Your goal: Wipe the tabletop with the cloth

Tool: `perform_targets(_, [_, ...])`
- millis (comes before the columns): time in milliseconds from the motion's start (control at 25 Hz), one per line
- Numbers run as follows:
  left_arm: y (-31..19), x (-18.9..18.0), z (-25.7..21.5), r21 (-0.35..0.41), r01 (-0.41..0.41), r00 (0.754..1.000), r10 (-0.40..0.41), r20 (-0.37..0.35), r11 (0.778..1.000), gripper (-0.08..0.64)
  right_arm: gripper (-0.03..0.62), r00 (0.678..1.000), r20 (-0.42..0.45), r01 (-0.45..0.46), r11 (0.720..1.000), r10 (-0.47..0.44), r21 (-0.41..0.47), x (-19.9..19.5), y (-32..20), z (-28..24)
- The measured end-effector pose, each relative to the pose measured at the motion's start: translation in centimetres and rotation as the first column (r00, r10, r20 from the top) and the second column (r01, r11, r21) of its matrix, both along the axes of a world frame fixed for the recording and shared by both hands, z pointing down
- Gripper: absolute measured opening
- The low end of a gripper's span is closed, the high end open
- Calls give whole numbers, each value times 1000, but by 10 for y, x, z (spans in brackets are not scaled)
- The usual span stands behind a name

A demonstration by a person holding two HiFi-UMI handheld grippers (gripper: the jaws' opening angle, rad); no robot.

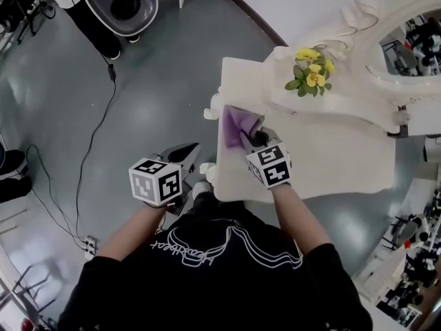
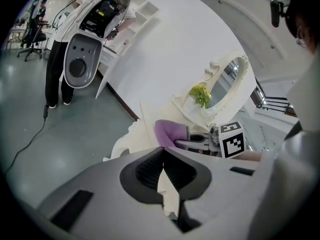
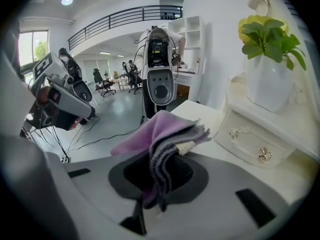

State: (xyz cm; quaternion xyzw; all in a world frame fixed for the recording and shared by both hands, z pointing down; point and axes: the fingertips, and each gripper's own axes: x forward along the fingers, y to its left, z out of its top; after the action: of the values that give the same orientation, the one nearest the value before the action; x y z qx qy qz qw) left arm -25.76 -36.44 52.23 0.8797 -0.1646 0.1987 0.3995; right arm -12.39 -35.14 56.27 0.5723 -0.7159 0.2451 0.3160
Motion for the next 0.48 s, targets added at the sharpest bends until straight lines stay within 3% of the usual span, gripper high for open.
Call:
perform_targets(240, [7, 7, -3, 4, -26, 1000, 26, -1, 1000, 5, 60, 1000, -19, -14, 1000, 14, -1, 6, 6, 0])
perform_targets(480, [7, 14, -5, 21, 8, 1000, -8, 14, 1000, 5, 60, 1000, -6, 0, 1000, 0, 4, 15, 10, 1])
